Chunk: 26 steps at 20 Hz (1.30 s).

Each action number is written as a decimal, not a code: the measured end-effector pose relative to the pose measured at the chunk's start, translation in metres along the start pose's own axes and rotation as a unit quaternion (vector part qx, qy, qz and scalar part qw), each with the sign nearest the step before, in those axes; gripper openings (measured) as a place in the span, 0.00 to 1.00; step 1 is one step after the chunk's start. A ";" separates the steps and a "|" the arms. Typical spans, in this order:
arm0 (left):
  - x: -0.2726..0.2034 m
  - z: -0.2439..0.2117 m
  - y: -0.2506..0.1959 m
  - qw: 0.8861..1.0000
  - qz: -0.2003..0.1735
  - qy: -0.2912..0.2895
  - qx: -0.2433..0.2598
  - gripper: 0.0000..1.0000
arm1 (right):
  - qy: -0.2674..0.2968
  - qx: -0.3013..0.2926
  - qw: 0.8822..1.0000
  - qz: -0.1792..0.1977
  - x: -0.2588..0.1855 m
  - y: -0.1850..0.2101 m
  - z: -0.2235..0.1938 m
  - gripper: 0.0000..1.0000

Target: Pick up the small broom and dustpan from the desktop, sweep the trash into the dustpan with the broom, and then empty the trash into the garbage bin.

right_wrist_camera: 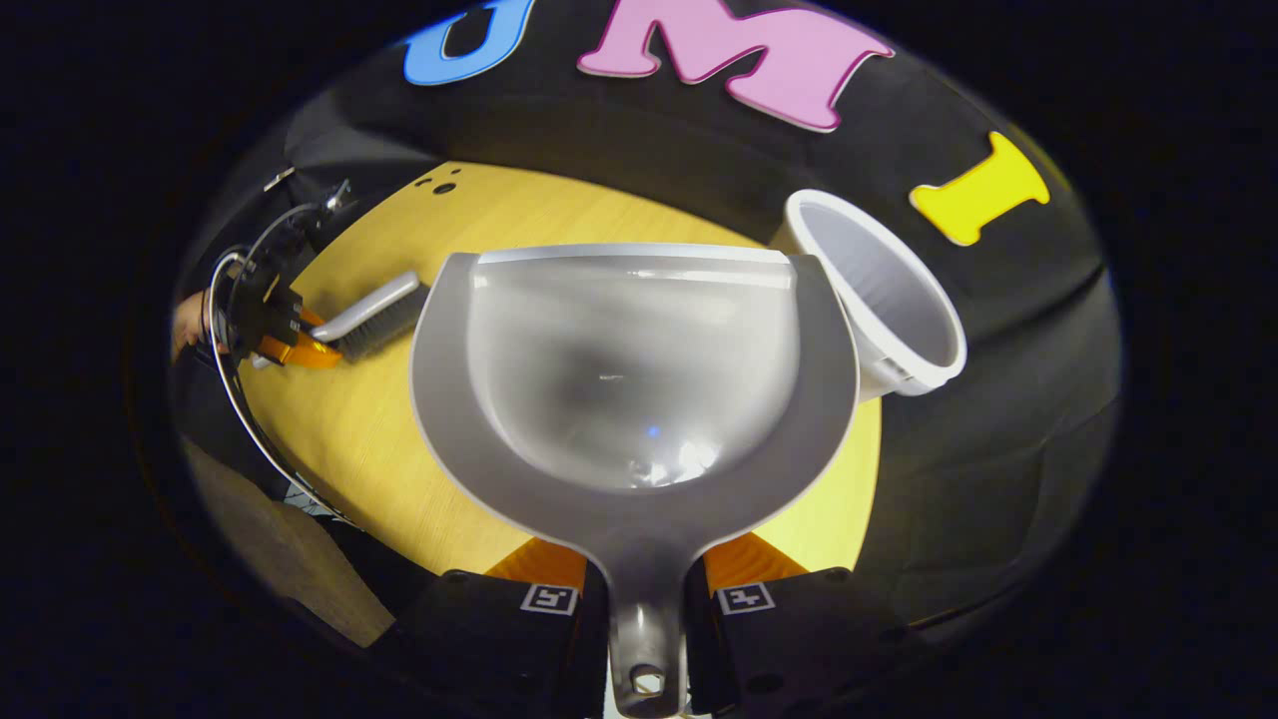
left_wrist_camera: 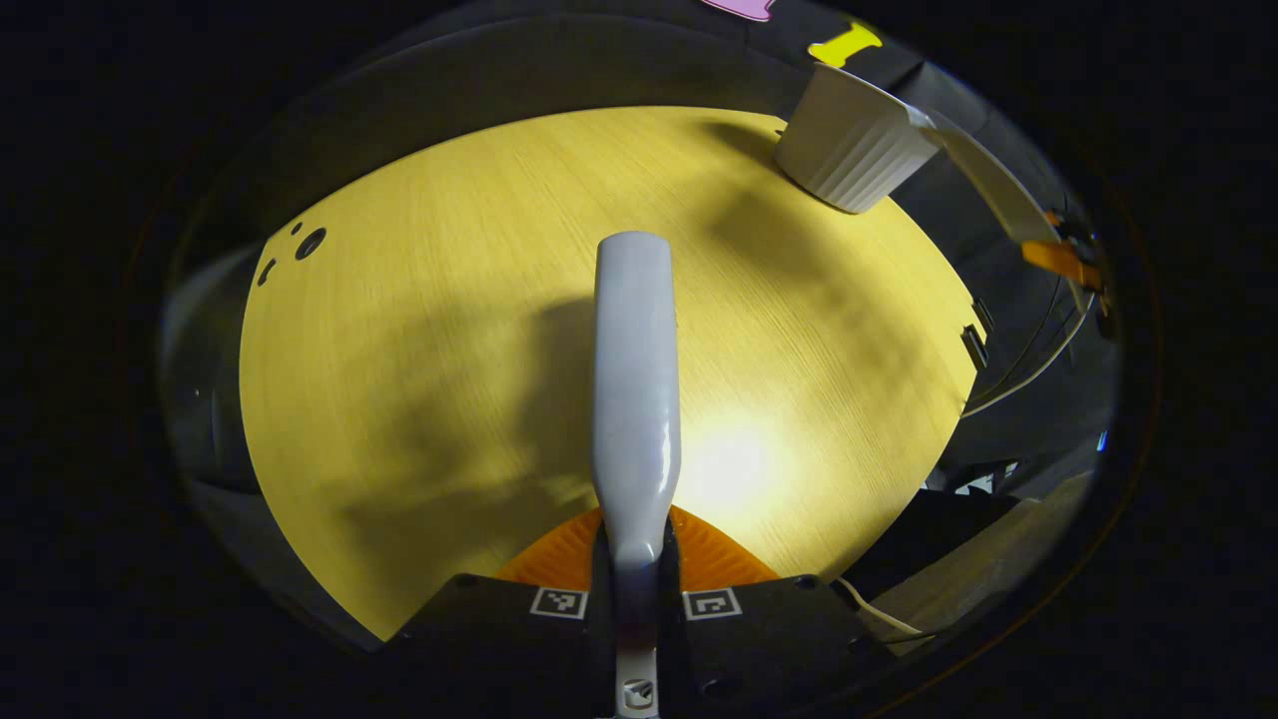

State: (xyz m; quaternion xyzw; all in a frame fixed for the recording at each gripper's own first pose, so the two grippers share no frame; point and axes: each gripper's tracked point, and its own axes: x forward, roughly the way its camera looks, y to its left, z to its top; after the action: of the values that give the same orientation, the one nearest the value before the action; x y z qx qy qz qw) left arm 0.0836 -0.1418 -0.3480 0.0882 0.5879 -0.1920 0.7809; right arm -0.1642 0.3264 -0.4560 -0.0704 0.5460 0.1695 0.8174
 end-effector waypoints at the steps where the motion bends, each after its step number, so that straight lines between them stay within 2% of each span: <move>1: -0.003 0.001 -0.002 1.000 0.003 -0.001 -0.007 0.20 | 0.007 -0.003 1.000 0.006 0.013 0.008 -0.007 0.36; 6: 0.009 -0.003 -0.007 0.999 0.016 -0.001 -0.037 0.20 | 0.030 -0.009 0.999 0.026 0.060 0.040 -0.019 0.36; 13: 0.018 -0.003 -0.013 0.997 0.049 0.009 -0.055 0.20 | 0.065 -0.023 0.997 0.043 0.107 0.055 -0.033 0.36; 14: 0.019 -0.002 -0.014 0.997 0.053 0.009 -0.058 0.20 | 0.070 -0.026 0.996 0.047 0.114 0.058 -0.038 0.29; 15: 0.021 -0.004 -0.014 0.996 0.058 0.007 -0.061 0.20 | 0.074 -0.028 0.996 0.051 0.118 0.059 -0.043 0.29; 16: 0.022 -0.004 -0.016 0.996 0.062 0.007 -0.066 0.17 | 0.079 -0.029 0.995 0.055 0.123 0.060 -0.046 0.42; 17: 0.023 -0.005 -0.018 0.995 0.065 0.009 -0.069 0.20 | 0.082 -0.029 0.994 0.059 0.127 0.060 -0.048 0.36; 18: 0.025 -0.005 -0.018 0.995 0.068 0.013 -0.071 0.20 | 0.084 -0.028 0.994 0.062 0.131 0.059 -0.051 0.36; 19: 0.027 -0.005 -0.017 0.995 0.071 0.018 -0.071 0.20 | 0.087 -0.030 0.994 0.066 0.134 0.058 -0.053 0.42; 20: 0.030 -0.004 -0.017 0.995 0.074 0.023 -0.070 0.20 | 0.089 -0.033 0.993 0.067 0.132 0.055 -0.052 0.29; 21: 0.031 -0.004 -0.017 0.994 0.075 0.028 -0.069 0.20 | 0.092 -0.034 0.993 0.068 0.130 0.053 -0.049 0.29; 22: 0.032 -0.003 -0.017 0.994 0.074 0.030 -0.069 0.20 | 0.094 -0.035 0.993 0.068 0.127 0.054 -0.046 0.36; 23: 0.029 -0.003 -0.017 0.994 0.074 0.028 -0.069 0.17 | 0.094 -0.036 0.993 0.067 0.127 0.053 -0.044 0.36; 25: 0.027 -0.002 -0.018 0.994 0.074 0.031 -0.070 0.22 | 0.097 -0.035 0.992 0.071 0.129 0.056 -0.047 0.37; 26: 0.026 0.000 -0.018 0.994 0.073 0.033 -0.070 0.19 | 0.100 -0.030 0.992 0.078 0.128 0.054 -0.047 0.37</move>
State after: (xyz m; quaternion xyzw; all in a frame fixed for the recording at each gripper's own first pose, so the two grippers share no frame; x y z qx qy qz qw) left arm 0.0830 -0.1631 -0.3713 0.0829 0.6174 -0.0899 0.7771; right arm -0.1792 0.3883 -0.5882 -0.0692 0.6232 0.2411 0.7407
